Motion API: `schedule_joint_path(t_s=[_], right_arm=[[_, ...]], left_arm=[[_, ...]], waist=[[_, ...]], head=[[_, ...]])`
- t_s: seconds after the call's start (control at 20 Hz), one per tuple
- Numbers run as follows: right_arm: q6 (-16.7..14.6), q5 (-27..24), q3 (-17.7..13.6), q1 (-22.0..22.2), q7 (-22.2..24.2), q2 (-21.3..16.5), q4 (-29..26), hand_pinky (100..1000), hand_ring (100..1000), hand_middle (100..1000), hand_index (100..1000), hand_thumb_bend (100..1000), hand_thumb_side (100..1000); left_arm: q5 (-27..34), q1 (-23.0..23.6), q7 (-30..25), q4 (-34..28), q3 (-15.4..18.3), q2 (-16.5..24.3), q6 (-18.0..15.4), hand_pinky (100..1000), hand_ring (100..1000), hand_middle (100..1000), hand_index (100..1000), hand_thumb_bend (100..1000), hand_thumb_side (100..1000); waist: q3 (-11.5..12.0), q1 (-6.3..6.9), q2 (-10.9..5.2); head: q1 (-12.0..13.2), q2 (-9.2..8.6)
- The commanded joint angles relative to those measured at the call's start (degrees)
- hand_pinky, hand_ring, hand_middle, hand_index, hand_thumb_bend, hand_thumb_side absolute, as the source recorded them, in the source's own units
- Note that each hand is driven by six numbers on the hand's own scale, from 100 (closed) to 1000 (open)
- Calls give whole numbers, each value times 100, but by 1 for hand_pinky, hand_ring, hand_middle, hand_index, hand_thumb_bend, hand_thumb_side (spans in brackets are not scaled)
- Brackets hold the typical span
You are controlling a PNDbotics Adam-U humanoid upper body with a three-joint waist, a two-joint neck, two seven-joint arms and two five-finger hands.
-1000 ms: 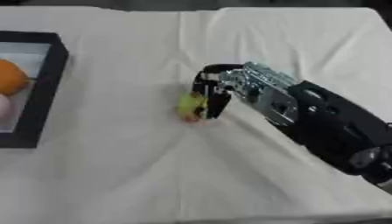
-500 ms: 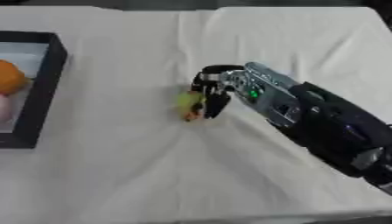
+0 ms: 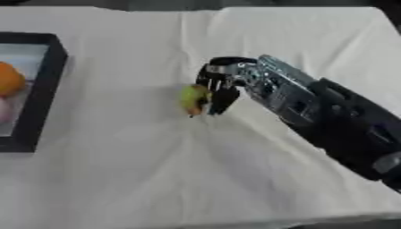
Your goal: Pick up the objects with one hand, pass them to the other hand, and then place them into the box on the other side of the table.
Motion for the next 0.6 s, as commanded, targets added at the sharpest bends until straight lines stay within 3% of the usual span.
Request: schedule_joint_path(t_s=[0.05,0.6], right_arm=[[85,-88,-192,-64,-69,-241,-252,827,767,657,639,100,100],[237,-356,-707,27,-560,-451,-832,825,757,640,622,100,100]], left_arm=[[-4,-38,5,-101,72,116,18,677,752,757,814,453,581],[-12,-39,-27,-118,63,117,29,677,758,765,811,451,581]], waist=[[-10,12,-143],[-31,43,-144]], head=[[26,2],[18,-11]])
